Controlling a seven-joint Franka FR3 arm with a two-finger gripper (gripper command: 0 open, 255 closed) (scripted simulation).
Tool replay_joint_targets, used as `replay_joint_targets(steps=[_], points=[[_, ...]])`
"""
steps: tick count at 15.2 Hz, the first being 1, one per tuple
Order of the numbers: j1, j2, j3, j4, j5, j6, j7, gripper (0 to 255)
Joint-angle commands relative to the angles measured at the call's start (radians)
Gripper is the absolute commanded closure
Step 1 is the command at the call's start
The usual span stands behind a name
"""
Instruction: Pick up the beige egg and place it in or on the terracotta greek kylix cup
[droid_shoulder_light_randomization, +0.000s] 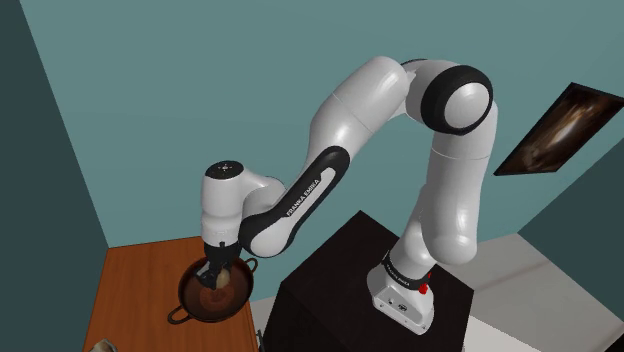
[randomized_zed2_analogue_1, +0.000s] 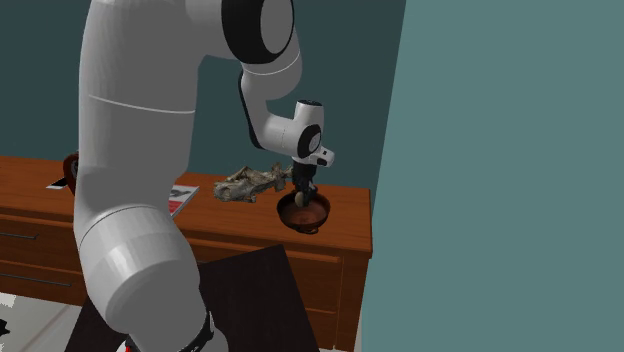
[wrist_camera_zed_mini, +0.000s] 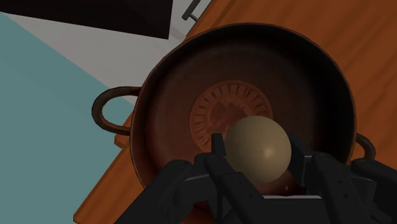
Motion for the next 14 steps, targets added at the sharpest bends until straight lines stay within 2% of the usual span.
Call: replay_joint_targets(steps=[1, 2, 3, 8, 12, 14], points=[[0.0, 0.0, 0.0, 0.0, 0.0, 0.0, 0.0, 255], [0.0, 0.0, 0.0, 0.0, 0.0, 0.0, 0.0, 255], [0.0, 0.0, 0.0, 0.0, 0.0, 0.0, 0.0, 0], [0.0, 0.0, 0.0, 0.0, 0.0, 0.0, 0.0, 0], [-0.037, -0.114, 0.039, 0.004, 0.066, -0.113, -0.047, 0], [-0.036, -0.114, 0.038, 0.004, 0.067, -0.112, -0.047, 0]])
